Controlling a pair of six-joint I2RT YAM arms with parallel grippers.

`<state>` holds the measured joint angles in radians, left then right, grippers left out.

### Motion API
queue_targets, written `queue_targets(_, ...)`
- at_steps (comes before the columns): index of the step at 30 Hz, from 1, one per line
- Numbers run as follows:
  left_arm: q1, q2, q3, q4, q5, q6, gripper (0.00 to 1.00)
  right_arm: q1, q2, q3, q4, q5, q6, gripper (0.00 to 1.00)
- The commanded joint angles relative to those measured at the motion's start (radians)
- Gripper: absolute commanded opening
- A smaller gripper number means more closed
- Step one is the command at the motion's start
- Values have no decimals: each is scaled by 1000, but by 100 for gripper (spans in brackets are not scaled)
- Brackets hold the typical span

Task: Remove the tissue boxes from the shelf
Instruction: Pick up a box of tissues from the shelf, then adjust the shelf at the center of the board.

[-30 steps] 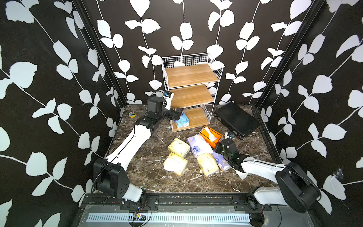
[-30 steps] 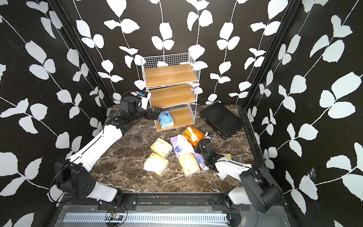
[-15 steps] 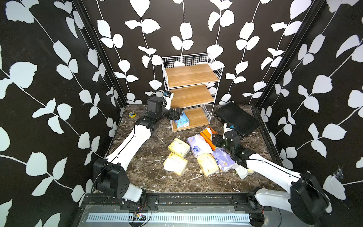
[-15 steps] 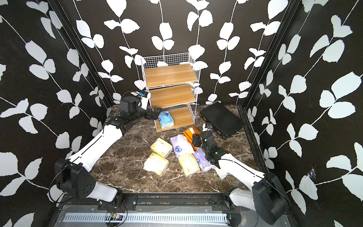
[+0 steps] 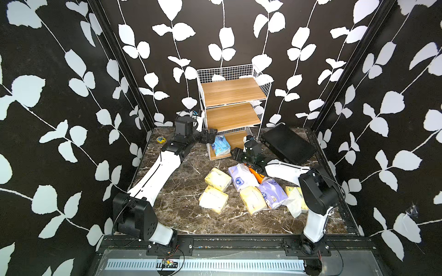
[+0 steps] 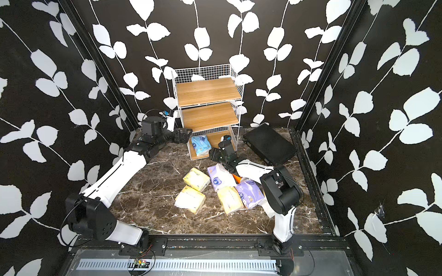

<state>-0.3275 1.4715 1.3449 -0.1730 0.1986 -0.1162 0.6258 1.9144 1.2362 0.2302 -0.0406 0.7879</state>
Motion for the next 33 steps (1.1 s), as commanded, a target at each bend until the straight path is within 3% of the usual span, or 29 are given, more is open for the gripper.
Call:
queue_targets(1,1,-7,-7,18,15,-11,99,0,71,132,55,12,45,67)
queue_targets(15,0,-14,-9,27,31,-17,99,-15,312,347,67,51,26,69)
queue_targets(20,1,-19,-11,28,28,-16,99,-15,363,408,41,40,-12,62)
queue_targets(25,-1,-9,-9,26,34,-19,99,-15,346,376,30,82,-56,42)
queue_targets(32,-1,9,-5,23,12,-16,99,-17,305,326,47,68,-115,2)
queue_targets(33,-1,14,-4,27,5,-15,99,-18,300,323,45,60,-129,0)
